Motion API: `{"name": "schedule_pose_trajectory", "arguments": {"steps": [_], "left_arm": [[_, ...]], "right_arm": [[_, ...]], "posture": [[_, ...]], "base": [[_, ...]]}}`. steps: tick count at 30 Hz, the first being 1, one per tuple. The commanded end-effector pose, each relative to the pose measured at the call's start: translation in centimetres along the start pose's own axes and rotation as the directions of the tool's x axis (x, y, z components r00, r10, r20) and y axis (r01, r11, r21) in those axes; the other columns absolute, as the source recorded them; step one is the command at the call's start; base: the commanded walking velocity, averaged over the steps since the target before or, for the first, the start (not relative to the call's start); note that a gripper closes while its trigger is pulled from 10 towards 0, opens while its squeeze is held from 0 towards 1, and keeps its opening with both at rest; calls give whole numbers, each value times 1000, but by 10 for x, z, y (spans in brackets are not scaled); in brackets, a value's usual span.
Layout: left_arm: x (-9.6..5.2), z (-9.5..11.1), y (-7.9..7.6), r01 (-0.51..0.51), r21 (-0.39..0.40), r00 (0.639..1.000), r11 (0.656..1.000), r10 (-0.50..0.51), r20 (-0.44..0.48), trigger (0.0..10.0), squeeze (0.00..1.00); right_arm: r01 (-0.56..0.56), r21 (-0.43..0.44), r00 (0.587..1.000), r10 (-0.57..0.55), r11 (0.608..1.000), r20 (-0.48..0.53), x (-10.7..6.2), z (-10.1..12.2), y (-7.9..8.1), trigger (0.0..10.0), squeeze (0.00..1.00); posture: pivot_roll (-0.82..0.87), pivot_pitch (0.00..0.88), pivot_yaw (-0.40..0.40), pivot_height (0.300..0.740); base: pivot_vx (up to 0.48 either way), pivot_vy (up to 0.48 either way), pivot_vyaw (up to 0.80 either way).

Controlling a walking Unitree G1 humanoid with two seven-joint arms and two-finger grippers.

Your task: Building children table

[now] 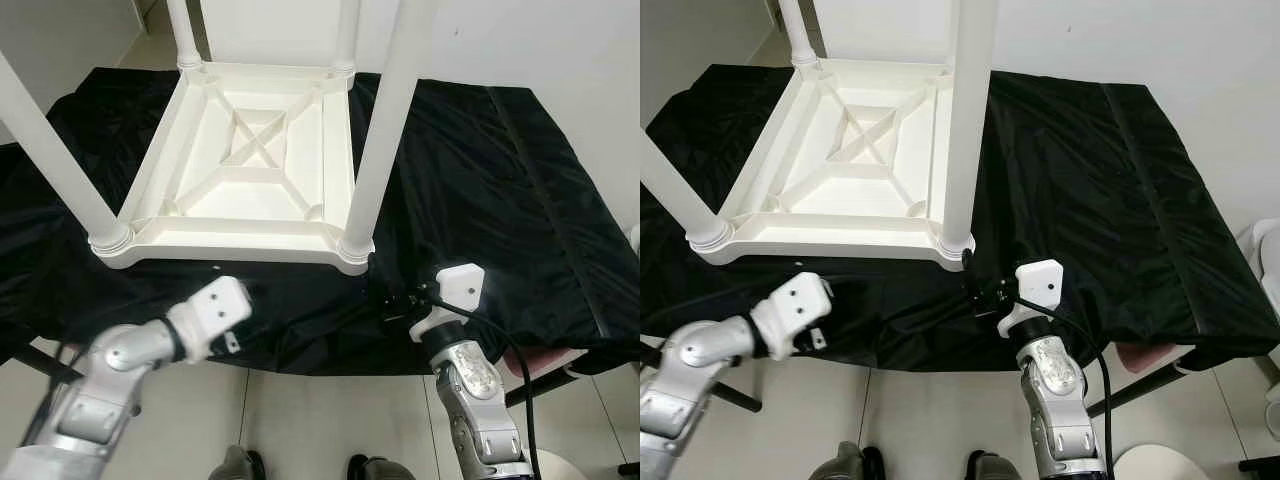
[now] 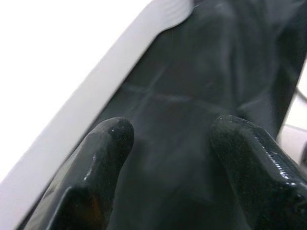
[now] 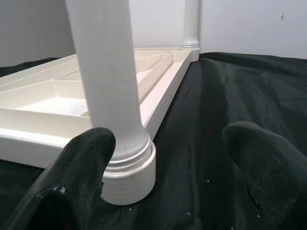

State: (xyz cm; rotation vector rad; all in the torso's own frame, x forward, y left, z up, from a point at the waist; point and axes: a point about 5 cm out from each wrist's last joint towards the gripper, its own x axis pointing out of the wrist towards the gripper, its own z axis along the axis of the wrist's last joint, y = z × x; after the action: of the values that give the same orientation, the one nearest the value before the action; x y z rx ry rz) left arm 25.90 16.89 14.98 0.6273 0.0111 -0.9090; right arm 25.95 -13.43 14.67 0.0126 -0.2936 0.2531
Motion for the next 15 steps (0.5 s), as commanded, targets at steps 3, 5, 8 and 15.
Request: {"name": "schedule_pose_trajectory", "arguments": {"steps": [3,5,8,15], "left_arm": [[-17,-14,7,89,17,993,996,-87,-78,10000,0],[-26,-24,14,97,24,987,995,-93,-133,10000,0],[-37,-35,34,73,68,977,995,-58,-204,10000,0],[-33,-25,63,-49,116,983,992,68,-171,10000,0]], "right_arm": [[12,-2,1000,-12,1000,-15,0,-3,-2,10000,0],[18,-4,1000,-18,1000,-14,1,-3,-3,10000,0],[21,-2,1000,-21,1000,-12,2,-4,-2,10000,0],[21,-2,1000,-21,1000,-11,4,-5,1,10000,0]], "posture": [[-79,134,47,740],[-78,133,49,740],[-75,132,54,740],[-72,128,62,740]], "base": [[0,0,0],[0,0,0],[0,0,0],[0,0,0]]}}
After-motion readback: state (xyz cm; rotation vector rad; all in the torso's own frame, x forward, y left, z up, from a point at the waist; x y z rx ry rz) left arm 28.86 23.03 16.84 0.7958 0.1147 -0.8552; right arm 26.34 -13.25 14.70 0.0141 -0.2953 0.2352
